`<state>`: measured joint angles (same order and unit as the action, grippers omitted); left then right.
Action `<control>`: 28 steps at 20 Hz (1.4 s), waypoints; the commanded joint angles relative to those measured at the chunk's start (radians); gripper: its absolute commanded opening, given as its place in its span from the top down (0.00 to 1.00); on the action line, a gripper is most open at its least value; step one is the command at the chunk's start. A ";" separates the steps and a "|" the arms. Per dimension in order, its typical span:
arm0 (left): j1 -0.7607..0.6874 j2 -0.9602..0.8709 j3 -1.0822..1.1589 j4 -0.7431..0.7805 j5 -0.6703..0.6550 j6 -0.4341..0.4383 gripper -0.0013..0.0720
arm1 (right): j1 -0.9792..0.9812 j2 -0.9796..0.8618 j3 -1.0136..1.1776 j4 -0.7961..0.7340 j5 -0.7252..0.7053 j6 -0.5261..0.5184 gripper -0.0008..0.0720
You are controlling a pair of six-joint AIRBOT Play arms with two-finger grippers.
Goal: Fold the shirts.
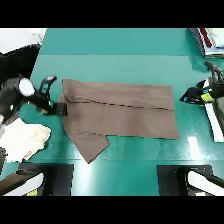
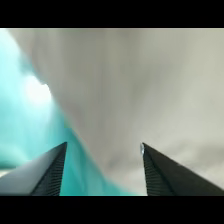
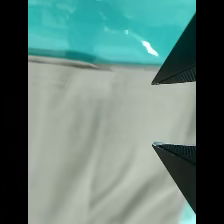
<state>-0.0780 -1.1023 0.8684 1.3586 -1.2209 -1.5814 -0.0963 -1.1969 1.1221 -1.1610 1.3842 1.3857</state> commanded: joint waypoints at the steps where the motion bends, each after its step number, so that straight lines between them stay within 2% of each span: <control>1: -0.001 0.195 -0.277 -0.104 0.011 -0.045 0.23 | -0.039 0.117 -0.116 0.071 -0.011 -0.002 0.41; 4: -0.001 0.246 -0.411 -0.239 0.082 -0.041 0.23 | -0.039 0.161 -0.167 0.071 -0.031 -0.008 0.41; 6: -0.003 0.247 -0.455 -0.335 0.163 -0.006 0.23 | -0.039 0.165 -0.167 0.071 -0.031 -0.008 0.41; 10: -0.003 0.247 -0.480 -0.371 0.220 0.004 0.26 | -0.037 0.165 -0.167 0.070 -0.029 -0.008 0.41; 11: -0.003 0.247 -0.480 -0.371 0.224 0.003 0.45 | -0.037 0.165 -0.167 0.070 -0.024 -0.008 0.41; 13: -0.002 0.247 -0.473 -0.371 0.223 0.010 0.95 | -0.053 0.165 -0.168 0.057 0.006 -0.008 0.41; 16: -0.003 0.253 -0.411 -0.371 0.157 0.038 0.95 | -0.142 0.167 -0.221 -0.027 0.077 -0.007 0.41; 17: -0.003 0.253 -0.389 -0.370 0.141 0.046 0.95 | -0.188 0.167 -0.269 -0.047 0.096 -0.006 0.38; 18: -0.002 0.253 -0.370 -0.371 0.135 0.047 0.95 | -0.243 0.166 -0.331 -0.042 0.101 -0.007 0.26; 19: -0.003 0.253 -0.357 -0.371 0.138 0.047 0.95 | -0.299 0.163 -0.397 -0.034 0.098 -0.007 0.18; 23: -0.003 0.253 -0.338 -0.371 0.168 0.045 0.95 | -0.373 0.085 -0.562 0.084 0.046 -0.016 0.21; 25: -0.003 0.253 -0.338 -0.371 0.161 0.045 0.95 | -0.332 0.040 -0.582 0.149 -0.014 -0.034 0.34; 28: -0.003 0.253 -0.338 -0.369 0.156 0.045 0.95 | -0.229 0.006 -0.544 0.172 -0.079 -0.034 0.41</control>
<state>-0.0814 -0.8509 0.5262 0.9878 -1.0603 -1.5375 -0.3843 -1.1530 0.5804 -1.0382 1.3750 1.3586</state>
